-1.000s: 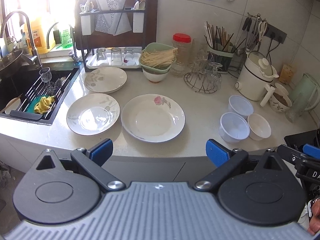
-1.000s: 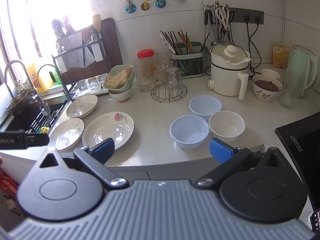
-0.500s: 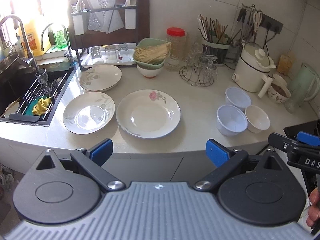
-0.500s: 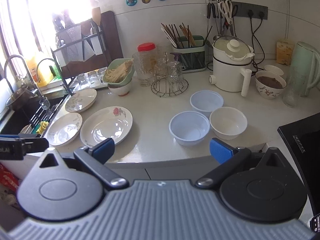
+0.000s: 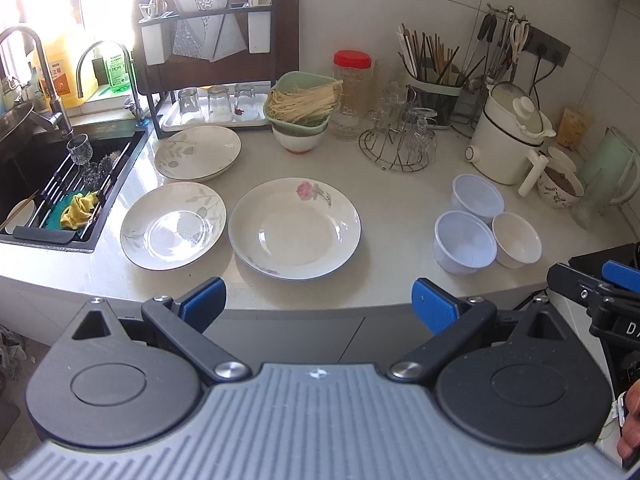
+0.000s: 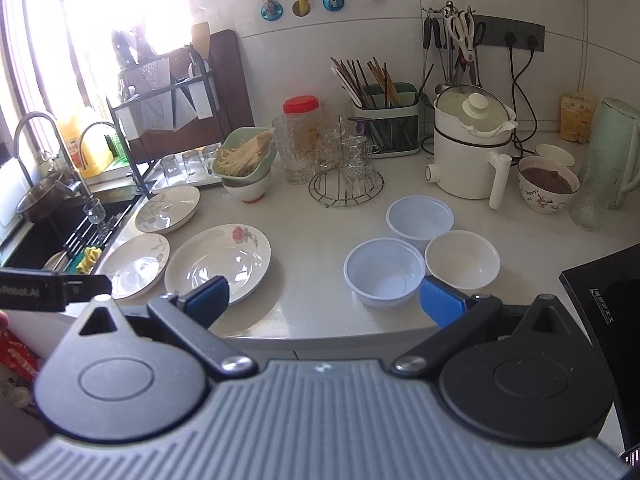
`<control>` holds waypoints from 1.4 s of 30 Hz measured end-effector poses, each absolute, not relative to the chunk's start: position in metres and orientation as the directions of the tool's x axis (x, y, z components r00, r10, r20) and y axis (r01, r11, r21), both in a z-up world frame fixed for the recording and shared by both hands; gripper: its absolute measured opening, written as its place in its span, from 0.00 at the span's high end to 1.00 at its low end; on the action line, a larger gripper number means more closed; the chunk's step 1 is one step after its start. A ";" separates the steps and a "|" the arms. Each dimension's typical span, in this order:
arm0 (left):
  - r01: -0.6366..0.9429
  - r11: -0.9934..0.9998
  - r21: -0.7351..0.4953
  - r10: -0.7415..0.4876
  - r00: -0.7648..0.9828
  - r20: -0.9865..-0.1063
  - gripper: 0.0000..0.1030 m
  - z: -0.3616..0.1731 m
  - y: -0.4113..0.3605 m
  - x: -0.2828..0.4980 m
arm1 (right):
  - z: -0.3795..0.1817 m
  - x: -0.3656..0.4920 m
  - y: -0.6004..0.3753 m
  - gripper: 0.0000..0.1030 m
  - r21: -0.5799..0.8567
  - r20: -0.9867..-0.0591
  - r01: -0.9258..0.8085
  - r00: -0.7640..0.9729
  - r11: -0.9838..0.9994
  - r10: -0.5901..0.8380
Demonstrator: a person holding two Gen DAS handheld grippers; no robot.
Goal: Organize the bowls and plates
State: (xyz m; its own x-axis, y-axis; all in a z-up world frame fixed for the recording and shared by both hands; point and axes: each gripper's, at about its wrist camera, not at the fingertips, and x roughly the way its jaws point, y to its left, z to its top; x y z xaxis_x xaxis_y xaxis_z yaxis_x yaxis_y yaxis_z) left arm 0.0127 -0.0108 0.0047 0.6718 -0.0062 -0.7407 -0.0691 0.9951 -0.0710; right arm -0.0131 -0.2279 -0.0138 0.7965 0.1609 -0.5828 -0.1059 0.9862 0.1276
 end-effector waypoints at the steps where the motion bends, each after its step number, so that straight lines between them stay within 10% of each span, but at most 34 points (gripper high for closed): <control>1: -0.071 0.995 -0.072 -0.005 0.674 -0.739 0.02 0.005 -0.012 0.012 | -0.014 -0.013 -0.229 0.00 0.131 -0.583 -0.102 0.796 0.986 0.160; 42: -0.195 0.975 -0.109 0.046 0.653 -0.756 0.02 -0.020 -0.070 -0.028 | -0.031 -0.038 -0.273 0.00 0.188 -0.573 -0.222 0.766 0.957 0.291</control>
State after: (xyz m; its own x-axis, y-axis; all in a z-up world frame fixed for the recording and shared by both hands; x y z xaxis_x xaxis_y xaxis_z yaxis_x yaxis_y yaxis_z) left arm -0.0276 -0.0703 -0.0200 0.6526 0.0458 -0.7563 -0.1947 0.9748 -0.1090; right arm -0.0375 -0.2734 -0.0313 0.7664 0.2906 -0.5728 -0.2223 0.9567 0.1880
